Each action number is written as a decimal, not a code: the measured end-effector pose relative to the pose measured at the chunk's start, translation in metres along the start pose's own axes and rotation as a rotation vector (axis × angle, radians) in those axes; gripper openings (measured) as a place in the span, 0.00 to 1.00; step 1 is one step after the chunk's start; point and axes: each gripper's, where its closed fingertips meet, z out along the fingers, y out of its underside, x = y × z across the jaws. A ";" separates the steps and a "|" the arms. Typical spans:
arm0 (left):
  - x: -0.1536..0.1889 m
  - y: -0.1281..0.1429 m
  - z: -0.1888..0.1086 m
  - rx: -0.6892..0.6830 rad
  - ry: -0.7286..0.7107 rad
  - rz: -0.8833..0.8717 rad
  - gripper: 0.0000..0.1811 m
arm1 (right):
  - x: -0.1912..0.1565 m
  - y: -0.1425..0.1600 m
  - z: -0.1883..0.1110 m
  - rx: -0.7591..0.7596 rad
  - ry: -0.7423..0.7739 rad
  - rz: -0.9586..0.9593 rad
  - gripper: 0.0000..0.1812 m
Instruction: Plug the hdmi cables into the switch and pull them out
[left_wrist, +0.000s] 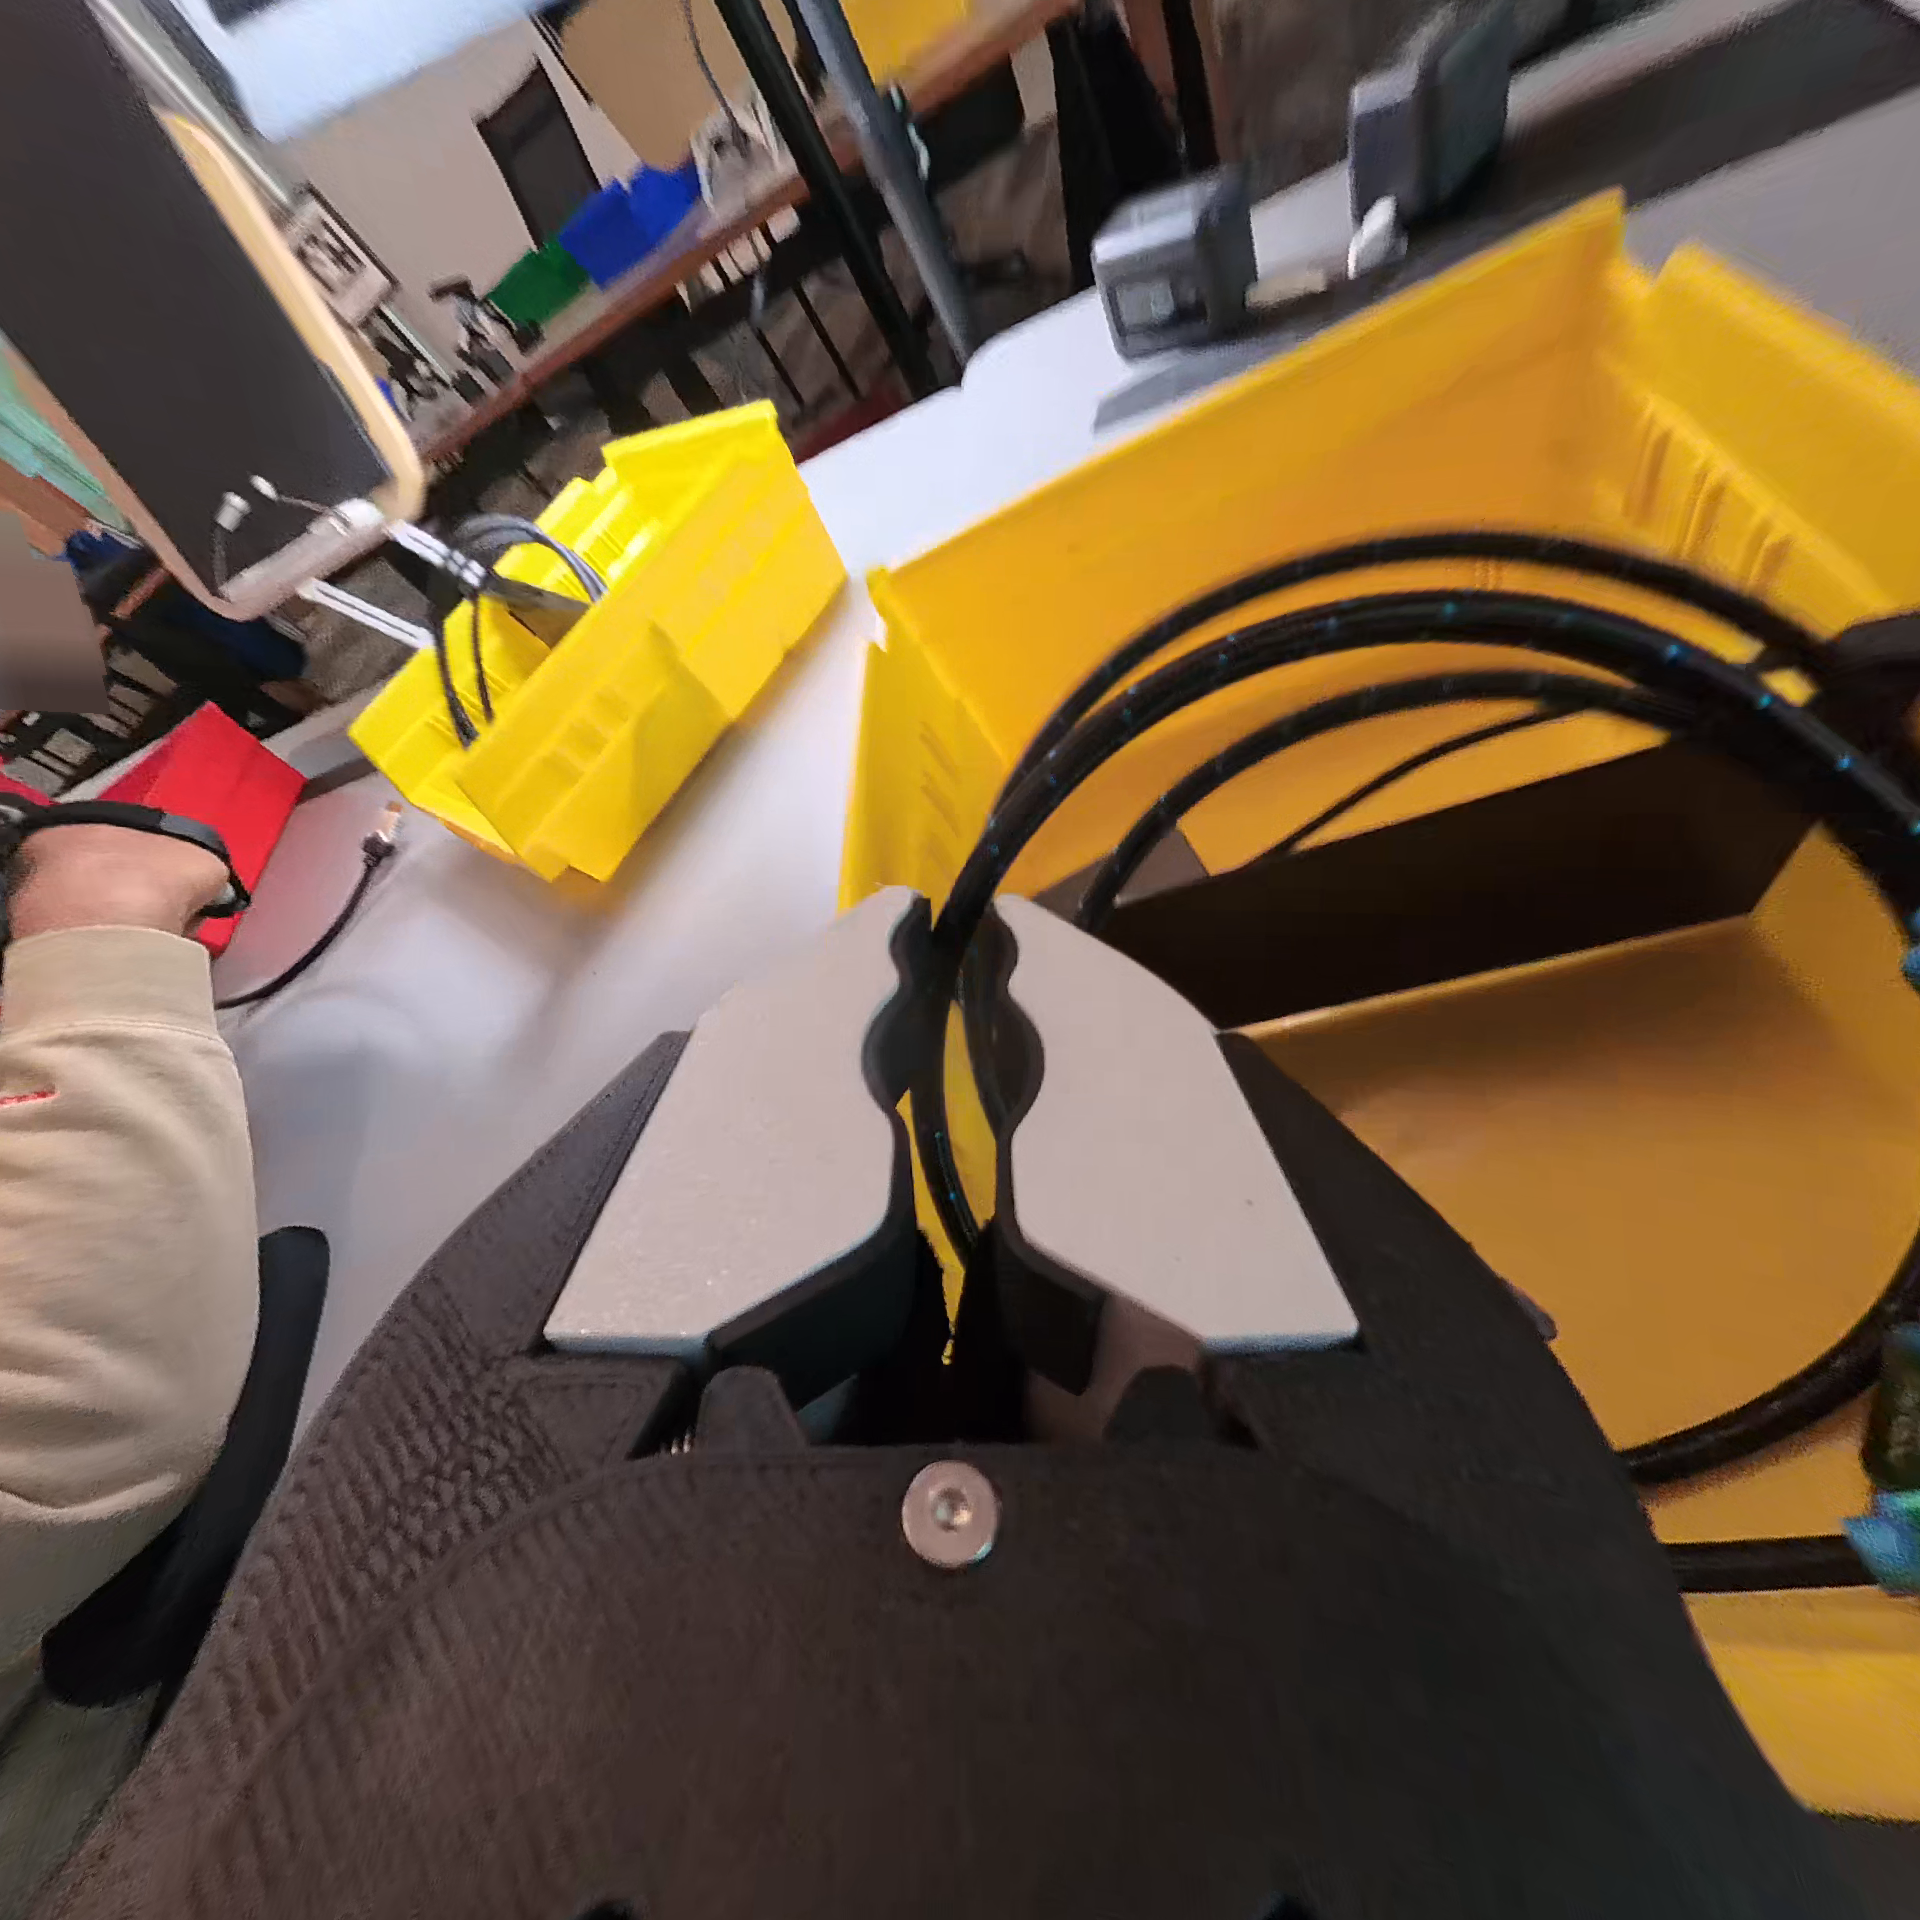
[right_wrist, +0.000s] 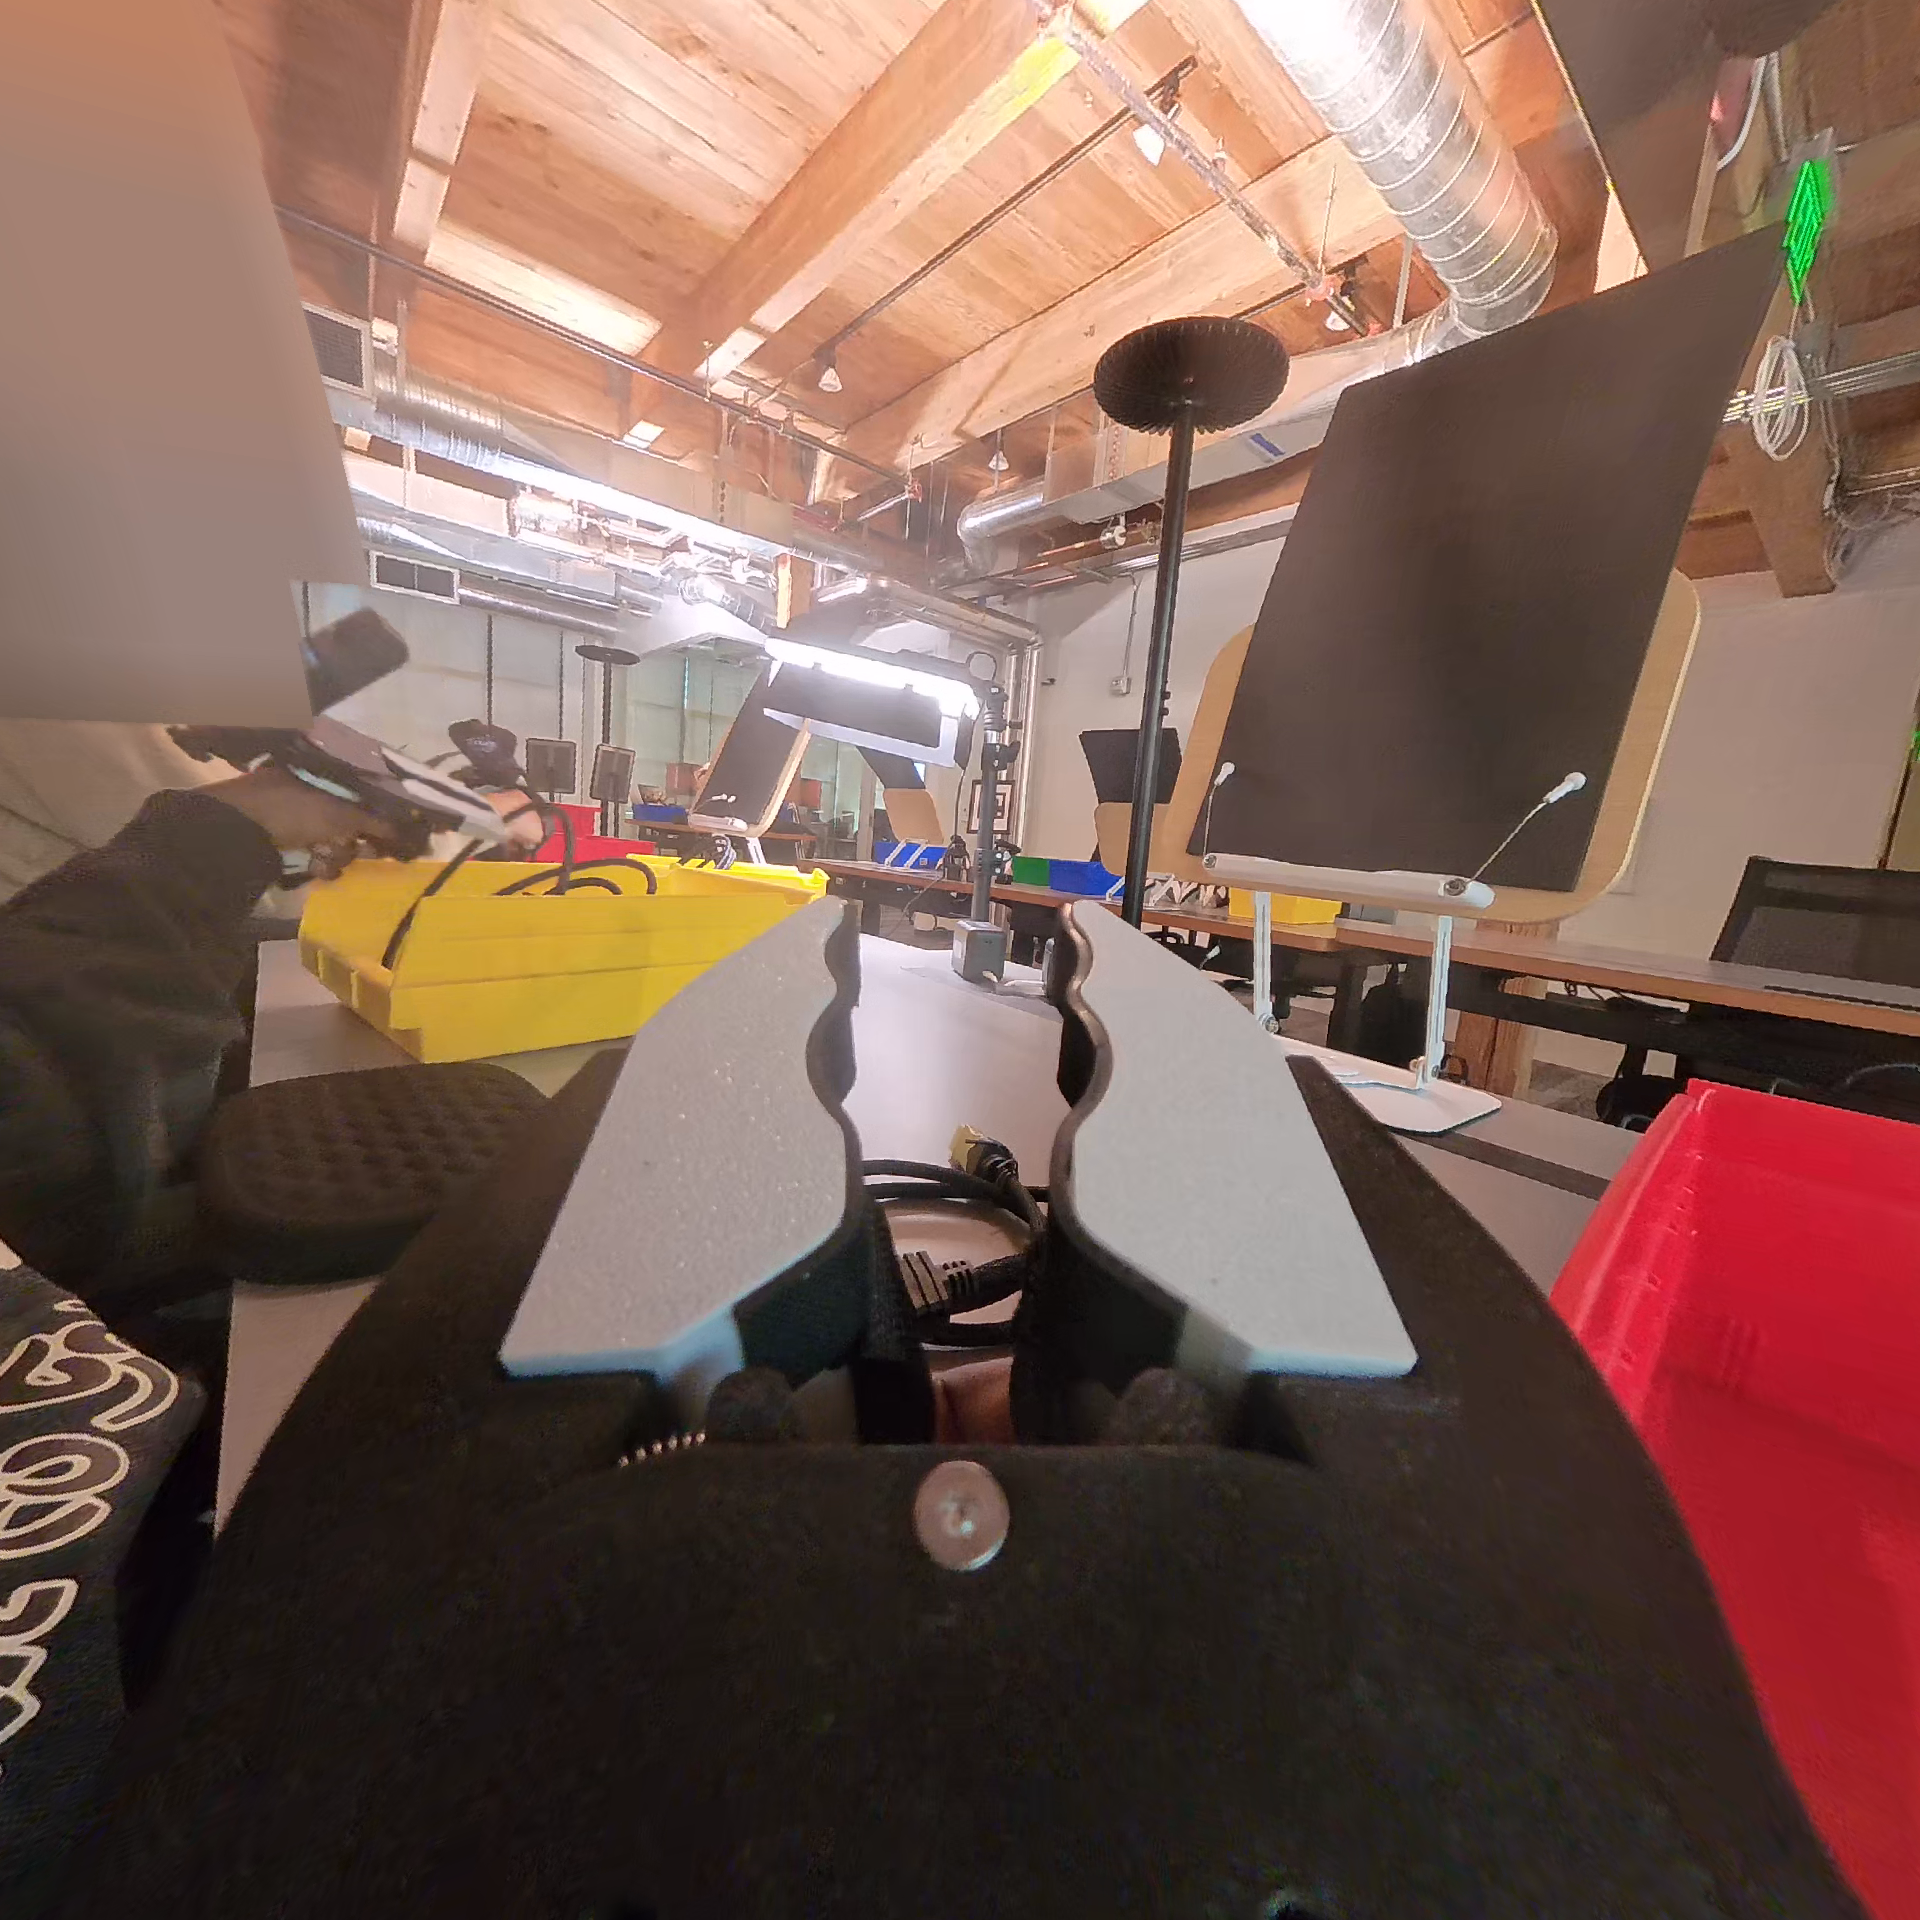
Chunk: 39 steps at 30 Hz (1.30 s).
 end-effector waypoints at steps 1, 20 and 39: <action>-0.003 -0.010 -0.007 0.044 -0.017 -0.016 0.05 | 0.000 0.000 0.000 0.000 0.000 -0.001 0.20; 0.003 -0.165 -0.150 0.895 -0.042 -0.388 0.04 | -0.010 0.003 0.001 -0.020 -0.034 -0.065 0.20; 0.115 -0.224 -0.154 0.954 0.149 -0.196 0.05 | 0.013 -0.032 -0.018 0.147 0.201 -0.151 0.14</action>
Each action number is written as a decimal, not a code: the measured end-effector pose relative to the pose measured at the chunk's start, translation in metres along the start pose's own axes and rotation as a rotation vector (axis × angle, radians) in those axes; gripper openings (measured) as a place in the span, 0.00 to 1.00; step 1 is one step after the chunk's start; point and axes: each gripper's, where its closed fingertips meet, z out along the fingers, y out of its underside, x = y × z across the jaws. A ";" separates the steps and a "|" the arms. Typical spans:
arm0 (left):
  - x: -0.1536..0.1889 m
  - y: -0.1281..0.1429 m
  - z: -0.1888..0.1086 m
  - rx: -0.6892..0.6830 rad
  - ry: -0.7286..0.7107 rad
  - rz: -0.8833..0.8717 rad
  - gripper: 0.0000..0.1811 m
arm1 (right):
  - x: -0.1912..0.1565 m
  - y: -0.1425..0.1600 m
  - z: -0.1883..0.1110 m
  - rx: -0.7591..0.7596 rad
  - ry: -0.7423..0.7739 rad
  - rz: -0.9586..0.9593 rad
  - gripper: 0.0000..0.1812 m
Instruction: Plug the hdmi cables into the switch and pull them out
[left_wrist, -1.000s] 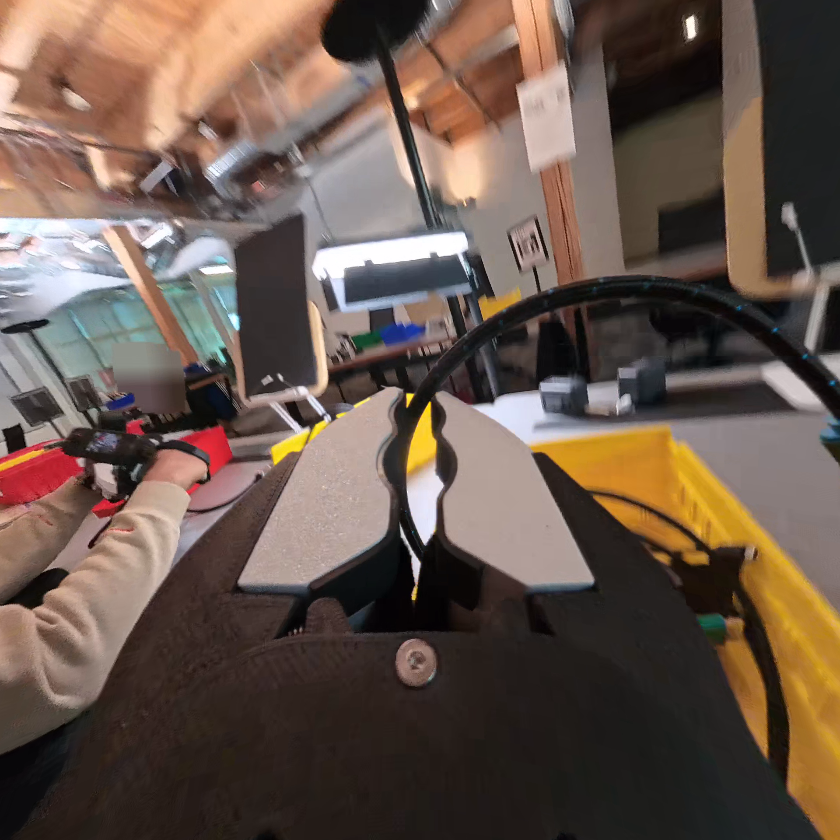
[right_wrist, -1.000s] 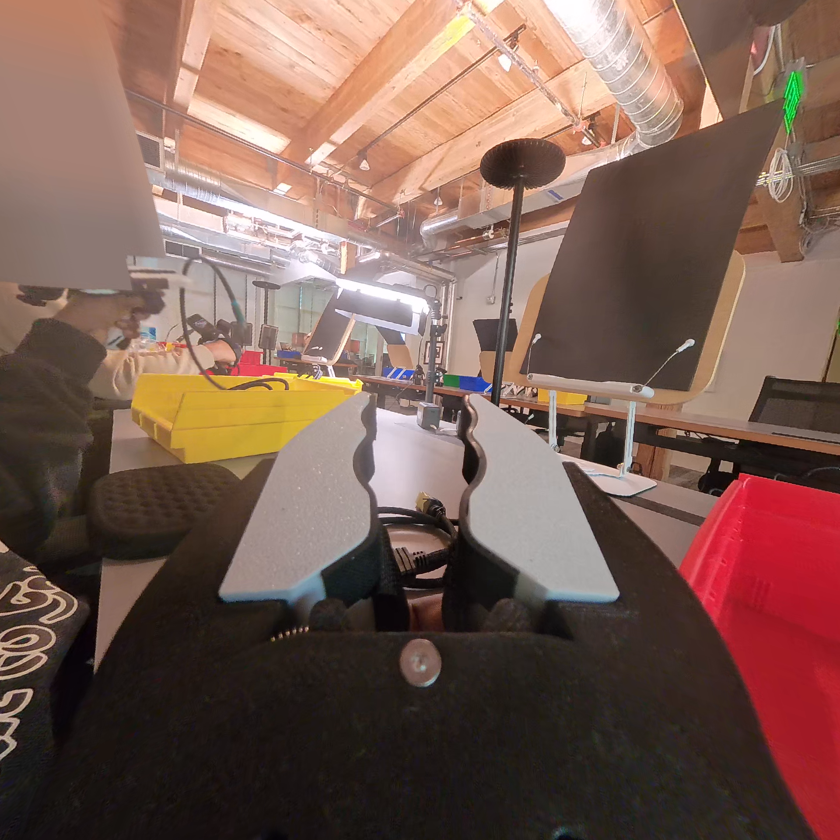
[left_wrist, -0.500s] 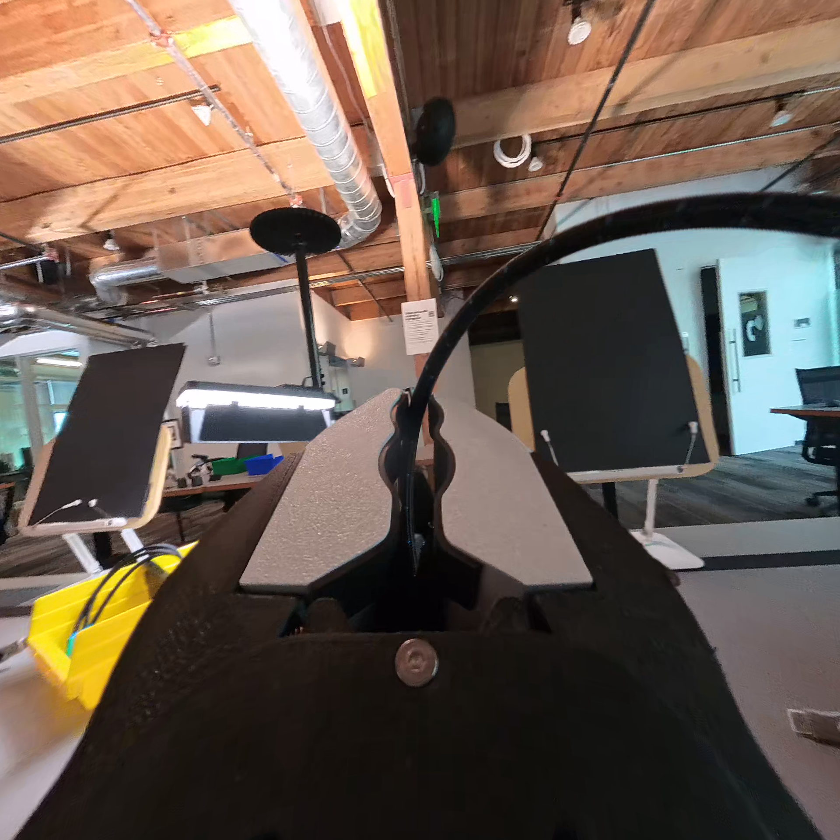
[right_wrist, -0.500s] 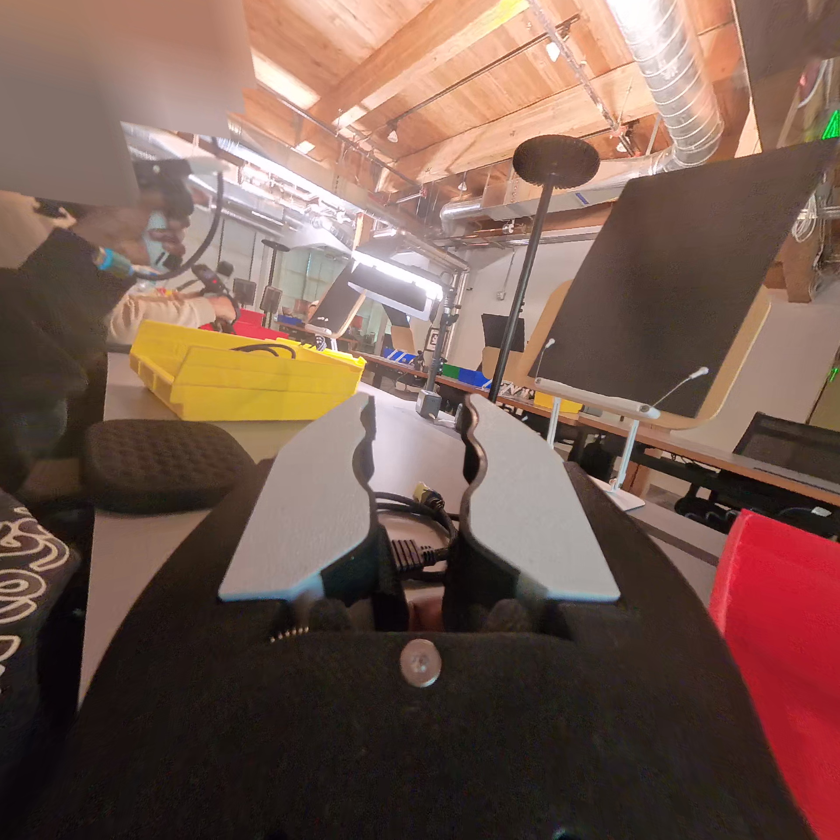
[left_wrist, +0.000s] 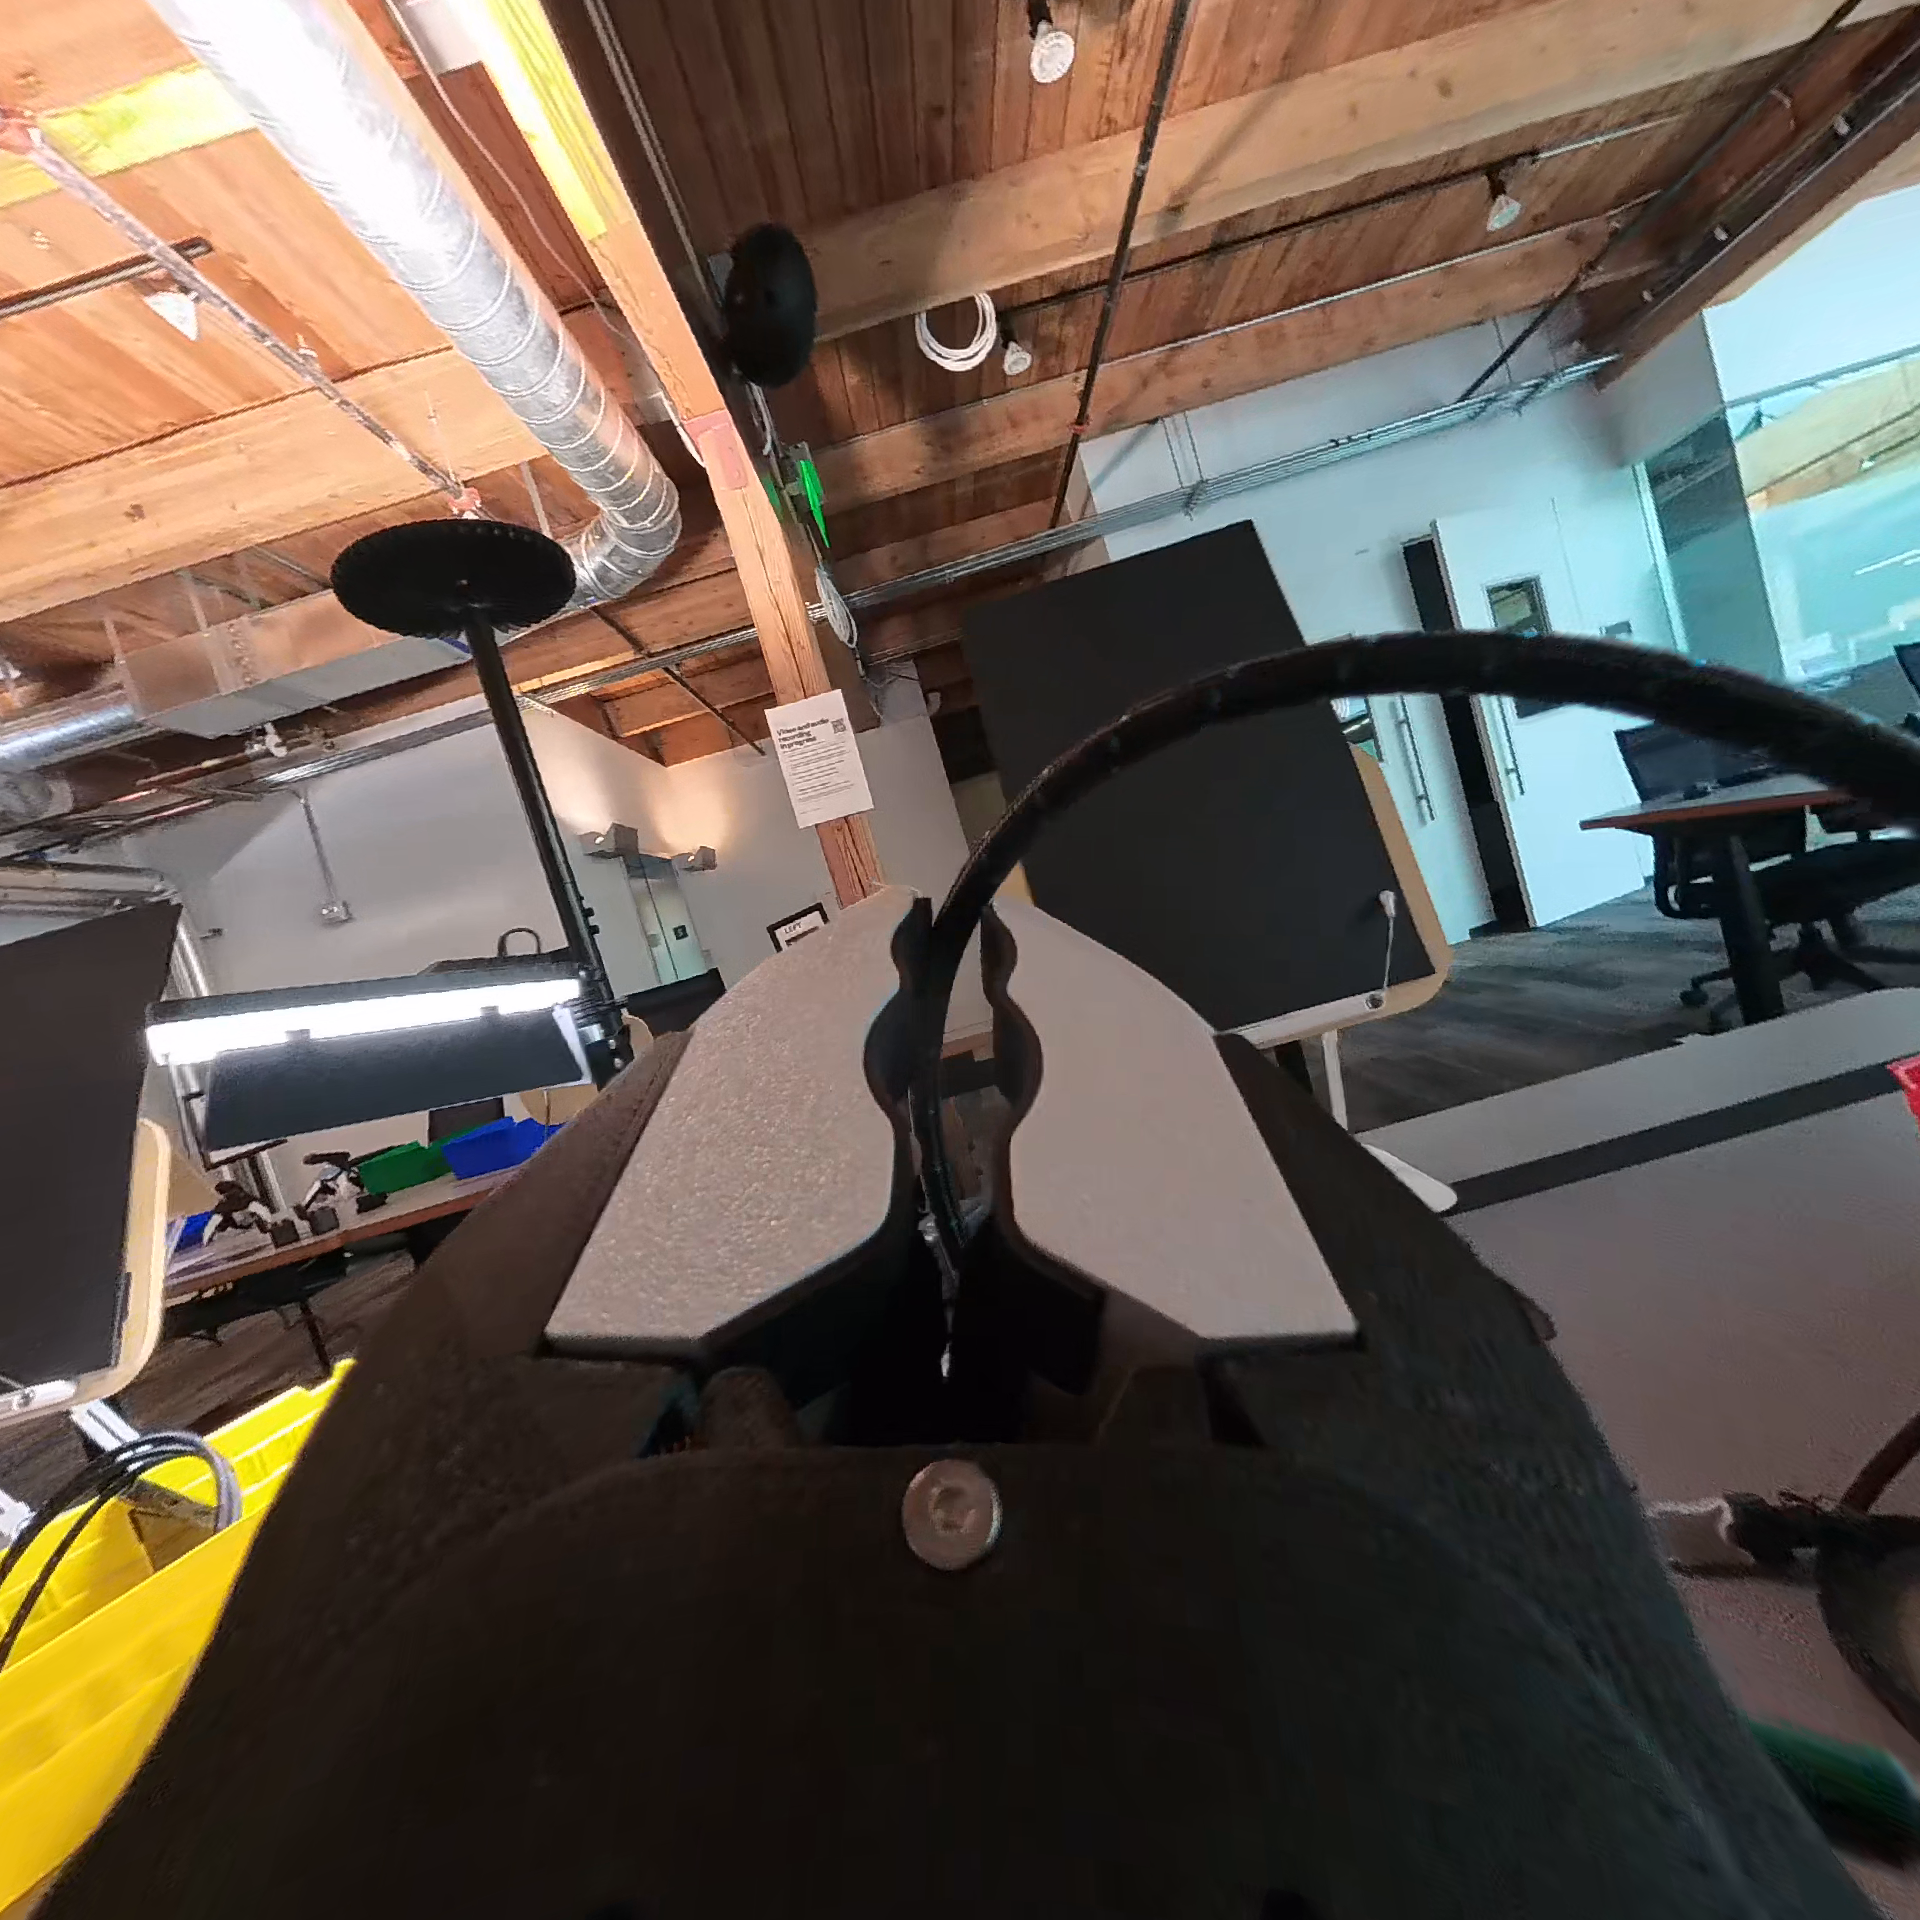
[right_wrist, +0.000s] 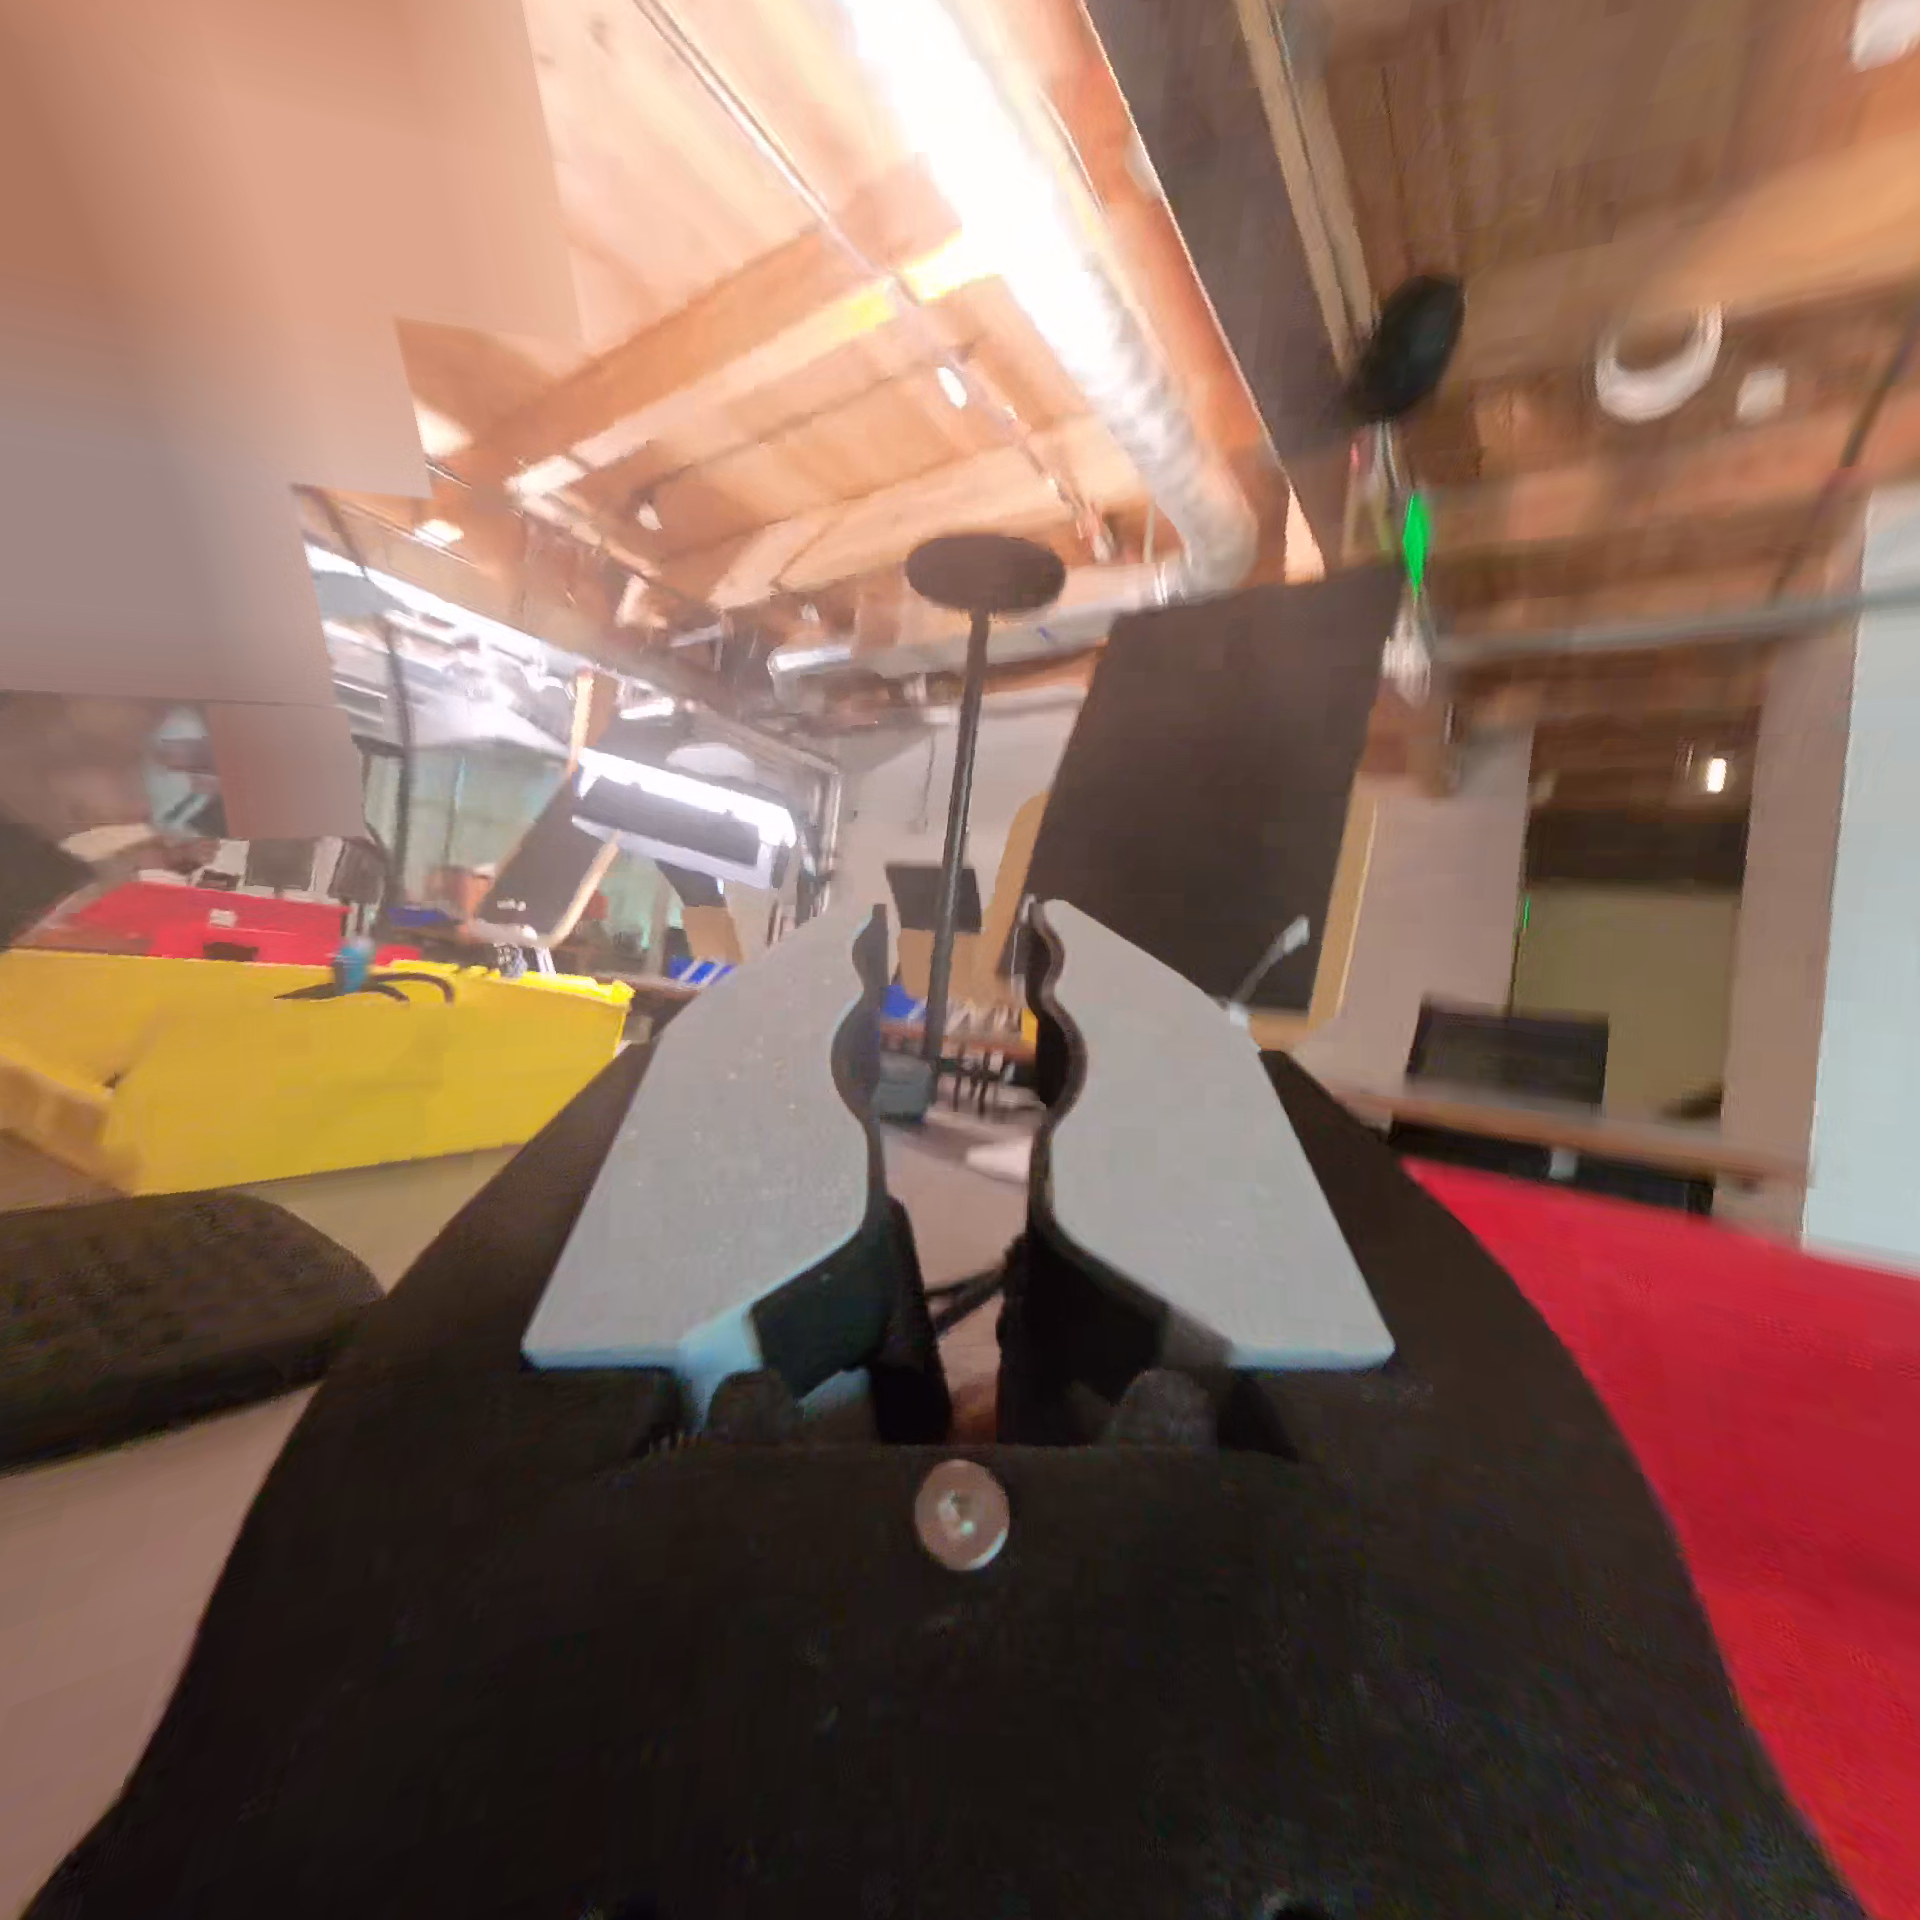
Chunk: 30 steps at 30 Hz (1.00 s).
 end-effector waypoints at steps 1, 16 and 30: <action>0.003 0.000 0.001 -0.001 0.009 -0.002 0.05 | 0.008 0.015 0.003 -0.084 0.028 0.044 0.13; 0.041 -0.006 0.005 0.006 0.113 -0.014 0.04 | -0.072 0.039 0.011 -0.226 -0.290 -0.072 0.17; 0.158 0.010 0.020 -0.012 0.322 0.062 0.04 | -0.162 0.008 0.032 -0.018 -0.328 -0.289 0.23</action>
